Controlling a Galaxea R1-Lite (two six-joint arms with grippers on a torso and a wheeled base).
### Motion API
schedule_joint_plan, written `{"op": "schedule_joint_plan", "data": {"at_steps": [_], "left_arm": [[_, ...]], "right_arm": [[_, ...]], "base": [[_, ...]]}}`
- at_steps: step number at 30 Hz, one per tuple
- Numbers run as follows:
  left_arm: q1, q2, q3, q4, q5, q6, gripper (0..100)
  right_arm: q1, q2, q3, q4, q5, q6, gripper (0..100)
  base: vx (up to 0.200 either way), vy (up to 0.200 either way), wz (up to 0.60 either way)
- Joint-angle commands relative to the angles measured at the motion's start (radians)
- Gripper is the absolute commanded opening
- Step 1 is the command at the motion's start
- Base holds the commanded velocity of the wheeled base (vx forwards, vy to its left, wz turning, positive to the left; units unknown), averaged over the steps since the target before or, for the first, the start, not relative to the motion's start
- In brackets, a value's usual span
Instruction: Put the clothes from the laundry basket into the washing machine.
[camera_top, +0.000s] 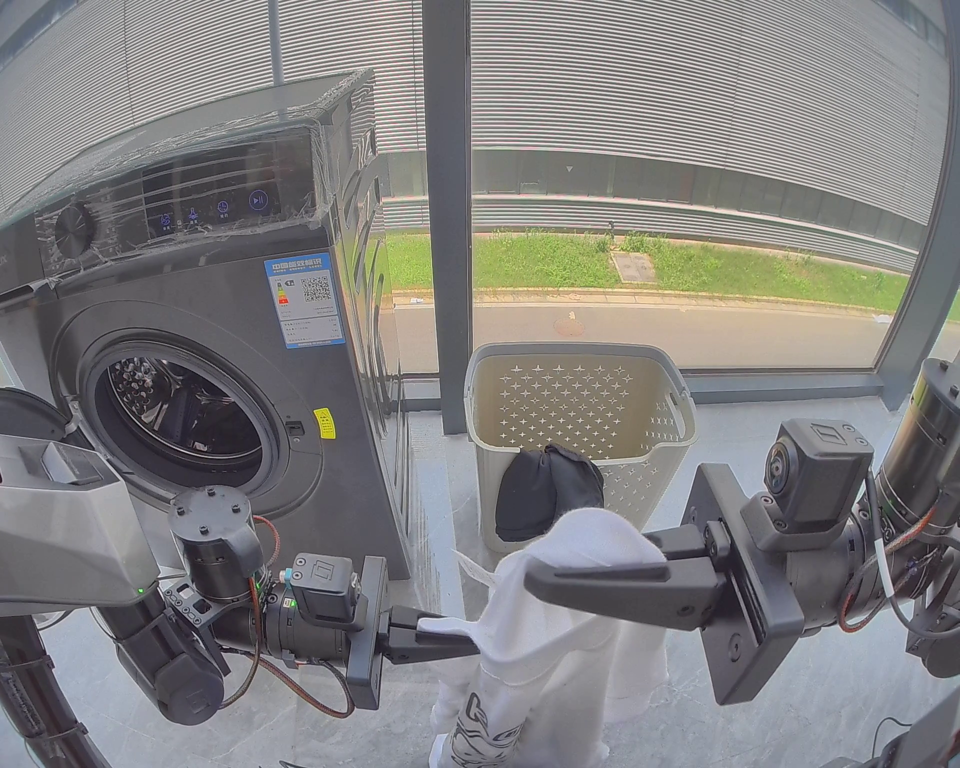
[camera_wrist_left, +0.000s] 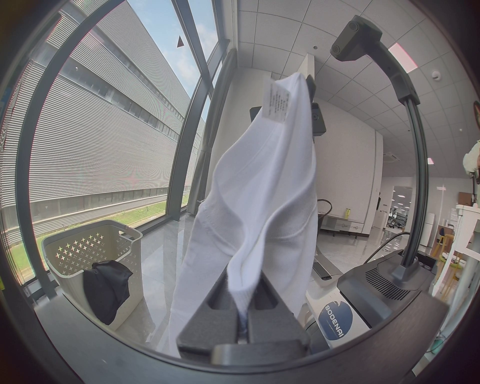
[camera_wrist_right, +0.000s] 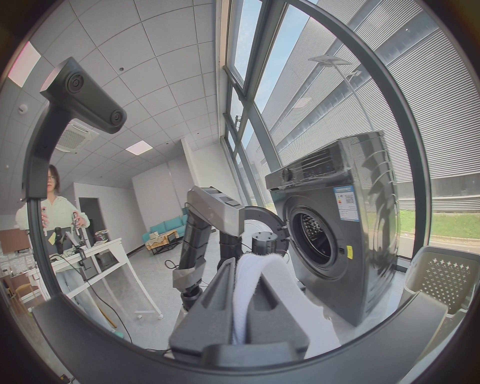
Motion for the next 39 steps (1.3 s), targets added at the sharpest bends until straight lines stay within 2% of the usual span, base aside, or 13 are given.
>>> {"op": "schedule_joint_plan", "data": {"at_steps": [1, 3, 4, 7, 9, 11, 15, 17, 19, 22, 29, 39], "left_arm": [[0.034, -0.046, -0.043, -0.011, 0.036, -0.027, 0], [0.054, -0.082, -0.09, -0.011, 0.089, -0.073, 0], [0.058, -0.093, -0.106, -0.011, 0.108, -0.083, 0], [0.064, -0.156, -0.19, -0.011, 0.224, -0.155, 0], [0.06, -0.188, -0.225, -0.011, 0.273, -0.185, 0], [0.054, -0.213, -0.245, -0.01, 0.299, -0.206, 0], [0.037, -0.236, -0.253, -0.005, 0.318, -0.212, 0], [0.005, -0.245, -0.262, -0.002, 0.358, -0.218, 0], [-0.031, -0.256, -0.284, 0.002, 0.393, -0.243, 0], [-0.067, -0.274, -0.308, 0.012, 0.418, -0.269, 0], [-0.112, -0.303, -0.222, 0.055, 0.433, -0.261, 0], [-0.113, -0.294, -0.21, 0.056, 0.433, -0.261, 0]], "right_arm": [[-0.118, 0.002, 0.044, 0.0, -0.027, -0.004, 0], [-0.204, -0.006, 0.058, 0.0, -0.027, -0.004, 0], [-0.225, -0.007, 0.06, 0.0, -0.027, -0.004, 0], [-0.322, -0.017, 0.067, 0.0, -0.027, -0.005, 0], [-0.374, -0.02, 0.07, 0.0, -0.028, -0.007, 0], [-0.416, -0.021, 0.076, 0.0, -0.027, -0.013, 0], [-0.44, -0.02, 0.081, 0.0, -0.027, -0.022, 0], [-0.442, -0.021, 0.081, 0.0, -0.027, -0.022, 0], [-0.442, -0.021, 0.072, 0.0, -0.025, -0.022, 0], [-0.442, -0.024, 0.06, 0.0, -0.025, -0.024, 0], [-0.472, -0.053, 0.044, 0.0, -0.025, -0.022, 0], [-0.471, -0.07, 0.044, 0.0, -0.021, -0.022, 0]], "base": [[0.0, 0.0, 0.0], [0.0, 0.0, 0.0], [0.0, 0.0, 0.0], [0.0, 0.0, 0.0], [0.0, 0.0, 0.0], [0.0, 0.0, 0.0], [0.0, 0.0, 0.0], [0.0, 0.0, 0.0], [0.0, 0.0, 0.0], [0.0, 0.0, 0.0], [0.0, 0.0, 0.0], [0.0, 0.0, 0.0]]}}
